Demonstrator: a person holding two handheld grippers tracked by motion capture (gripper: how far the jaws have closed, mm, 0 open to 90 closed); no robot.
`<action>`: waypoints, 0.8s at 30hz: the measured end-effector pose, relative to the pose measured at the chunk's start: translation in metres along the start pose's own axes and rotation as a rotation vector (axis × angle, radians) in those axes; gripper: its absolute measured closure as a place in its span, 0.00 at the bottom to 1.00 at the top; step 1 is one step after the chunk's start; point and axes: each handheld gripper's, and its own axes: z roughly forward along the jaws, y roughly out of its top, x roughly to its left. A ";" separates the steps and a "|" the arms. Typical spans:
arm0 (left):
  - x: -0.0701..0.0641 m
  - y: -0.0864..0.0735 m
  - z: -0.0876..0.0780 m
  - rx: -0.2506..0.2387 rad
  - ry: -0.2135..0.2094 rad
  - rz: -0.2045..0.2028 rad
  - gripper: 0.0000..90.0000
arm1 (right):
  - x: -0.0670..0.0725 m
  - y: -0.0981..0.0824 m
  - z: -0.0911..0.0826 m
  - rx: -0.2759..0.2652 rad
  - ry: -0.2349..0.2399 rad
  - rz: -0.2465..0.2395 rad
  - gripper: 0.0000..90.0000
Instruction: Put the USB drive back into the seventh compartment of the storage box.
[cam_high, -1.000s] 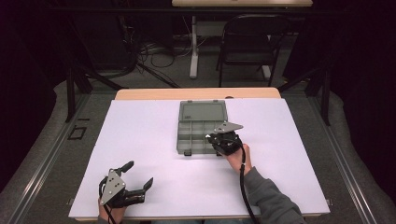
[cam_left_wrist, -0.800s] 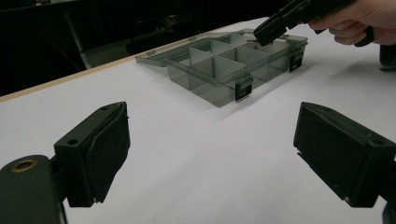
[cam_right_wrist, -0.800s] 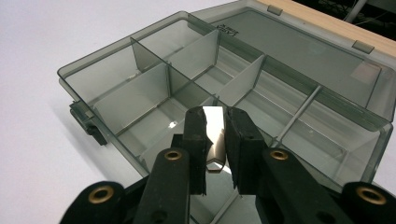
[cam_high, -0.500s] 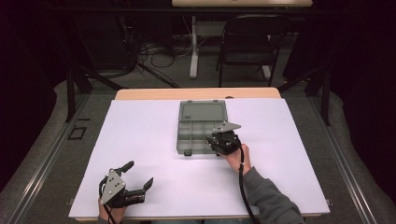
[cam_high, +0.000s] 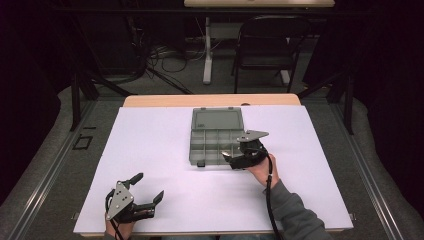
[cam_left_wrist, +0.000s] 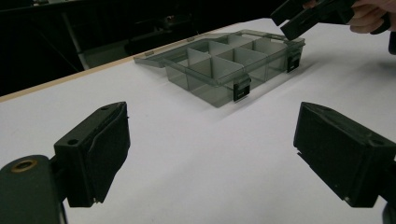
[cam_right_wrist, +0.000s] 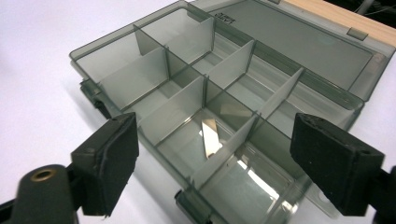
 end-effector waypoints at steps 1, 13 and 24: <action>0.000 0.000 0.000 0.000 0.000 0.002 0.12 | -0.001 -0.001 -0.003 -0.001 0.004 -0.005 0.15; 0.000 0.000 0.000 -0.002 -0.004 0.001 0.12 | 0.002 -0.005 -0.018 0.035 0.054 -0.021 0.00; 0.001 0.000 0.001 -0.002 -0.006 -0.002 0.12 | 0.002 -0.014 -0.035 0.026 0.059 -0.035 0.00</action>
